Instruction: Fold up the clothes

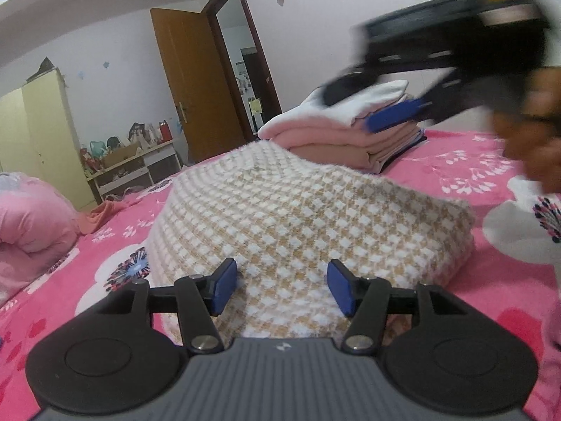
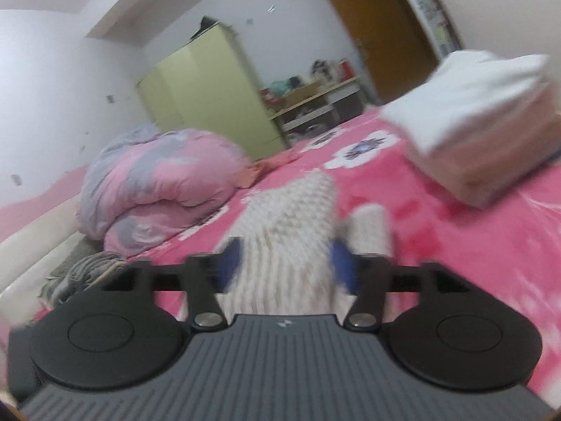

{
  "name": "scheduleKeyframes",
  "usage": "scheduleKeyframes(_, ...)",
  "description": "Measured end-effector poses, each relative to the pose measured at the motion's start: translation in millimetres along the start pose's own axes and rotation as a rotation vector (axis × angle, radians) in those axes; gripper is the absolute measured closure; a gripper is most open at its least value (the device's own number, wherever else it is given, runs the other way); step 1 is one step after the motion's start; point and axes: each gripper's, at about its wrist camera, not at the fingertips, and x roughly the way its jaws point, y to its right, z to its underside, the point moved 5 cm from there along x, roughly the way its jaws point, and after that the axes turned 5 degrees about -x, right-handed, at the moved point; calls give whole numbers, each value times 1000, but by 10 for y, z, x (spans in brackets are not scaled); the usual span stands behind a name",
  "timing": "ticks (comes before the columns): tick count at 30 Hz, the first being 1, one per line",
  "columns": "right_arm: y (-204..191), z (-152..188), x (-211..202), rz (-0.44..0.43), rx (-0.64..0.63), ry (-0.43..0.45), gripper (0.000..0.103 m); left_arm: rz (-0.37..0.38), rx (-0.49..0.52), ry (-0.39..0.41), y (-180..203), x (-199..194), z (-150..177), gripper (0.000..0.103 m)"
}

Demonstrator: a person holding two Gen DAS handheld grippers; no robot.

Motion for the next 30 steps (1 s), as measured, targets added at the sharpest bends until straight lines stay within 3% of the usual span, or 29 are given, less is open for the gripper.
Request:
scheduleKeyframes(4,326,-88,782,-64,174,-178,27,32,-27,10,-42,1,27,45)
scheduleKeyframes(7,397,90,1155,-104,266,-290,63,62,-58,14,-97,9,44,42)
scheduleKeyframes(8,298,93,1139,-103,223,-273,77,72,-68,16,-115,12,50,42)
scheduleKeyframes(9,187,87,1100,-106,176,-250,81,80,-78,17,-130,13,52,42)
scheduleKeyframes(12,-324,-75,635,-164,-50,-71,85,113,-90,28,-137,4,60,42)
scheduleKeyframes(14,-339,-49,492,-123,-91,-25,85,131,-82,24,-119,13,72,42)
scheduleKeyframes(15,-267,-3,476,-82,-85,-25,85,142,-74,23,-100,15,78,42)
scheduleKeyframes(17,152,231,645,27,29,-108,85,164,-65,25,-81,-7,69,42)
scheduleKeyframes(20,591,445,739,0,282,-134,85,191,-78,31,-107,-96,9,43)
scheduleKeyframes(23,477,416,721,31,212,-127,85,230,-176,90,-292,-292,-139,43)
scheduleKeyframes(26,459,412,716,35,203,-128,85,172,-154,137,-391,-229,-370,43)
scheduleKeyframes(27,467,410,713,36,203,-128,85,127,-118,120,-399,-98,-404,44)
scheduleKeyframes(30,363,335,658,83,122,-131,84,62,-75,-31,-410,427,-244,49)
